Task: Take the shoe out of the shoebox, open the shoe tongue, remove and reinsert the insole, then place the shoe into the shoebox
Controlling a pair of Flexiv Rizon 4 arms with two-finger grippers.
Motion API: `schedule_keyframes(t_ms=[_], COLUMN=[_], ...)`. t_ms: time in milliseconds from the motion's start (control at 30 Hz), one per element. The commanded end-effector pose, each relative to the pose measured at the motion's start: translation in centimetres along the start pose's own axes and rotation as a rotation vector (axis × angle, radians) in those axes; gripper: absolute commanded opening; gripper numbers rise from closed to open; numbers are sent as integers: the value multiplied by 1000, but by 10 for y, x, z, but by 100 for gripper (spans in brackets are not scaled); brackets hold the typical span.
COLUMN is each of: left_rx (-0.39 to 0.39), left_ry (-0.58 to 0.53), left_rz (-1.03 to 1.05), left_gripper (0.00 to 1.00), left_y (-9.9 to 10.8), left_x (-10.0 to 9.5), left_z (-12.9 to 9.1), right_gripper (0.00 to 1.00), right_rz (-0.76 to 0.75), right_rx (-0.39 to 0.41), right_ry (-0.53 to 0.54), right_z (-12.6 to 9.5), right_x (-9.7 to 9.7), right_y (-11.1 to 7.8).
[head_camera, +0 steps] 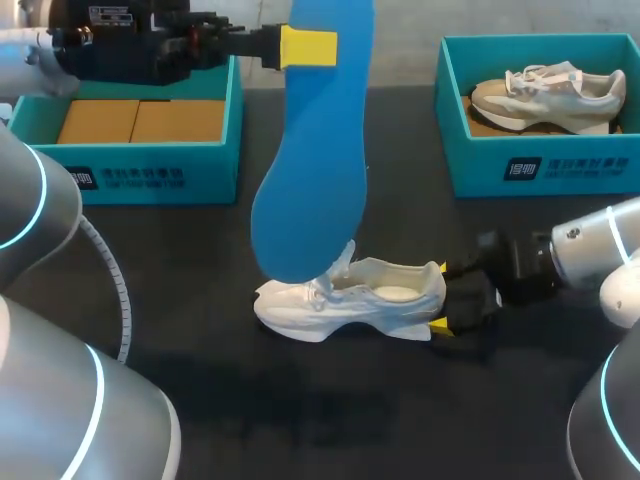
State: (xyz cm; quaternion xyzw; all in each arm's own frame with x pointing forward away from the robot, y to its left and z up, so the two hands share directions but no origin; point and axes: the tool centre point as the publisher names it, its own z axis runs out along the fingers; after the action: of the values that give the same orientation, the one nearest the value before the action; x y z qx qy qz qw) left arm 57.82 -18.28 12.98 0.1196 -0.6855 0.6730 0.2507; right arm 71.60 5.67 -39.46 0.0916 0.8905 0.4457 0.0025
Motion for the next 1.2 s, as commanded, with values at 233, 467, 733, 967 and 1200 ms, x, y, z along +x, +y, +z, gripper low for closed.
schedule_keyframes(t_ms=[233,467,733,967,1200], left_rx=[-2,-2,-2,-2,-2], left_ry=[0,0,0,0,0], left_rz=[0,0,0,0,0], left_gripper=[0,0,0,0,0], left_y=[0,0,0,0,0], left_x=[-1,-1,-1,-1,-1], left_z=[1,1,1,1,1], right_gripper=[100,100,100,100,100], right_rz=[2,22,-1,-23,-37], right_rx=[304,486,626,723,809], right_ry=[-11,0,-15,-19,-30], right_z=[-30,-39,-44,-44,-41], right_x=[2,3,1,-3,-4], right_y=[13,21,31,42,52])
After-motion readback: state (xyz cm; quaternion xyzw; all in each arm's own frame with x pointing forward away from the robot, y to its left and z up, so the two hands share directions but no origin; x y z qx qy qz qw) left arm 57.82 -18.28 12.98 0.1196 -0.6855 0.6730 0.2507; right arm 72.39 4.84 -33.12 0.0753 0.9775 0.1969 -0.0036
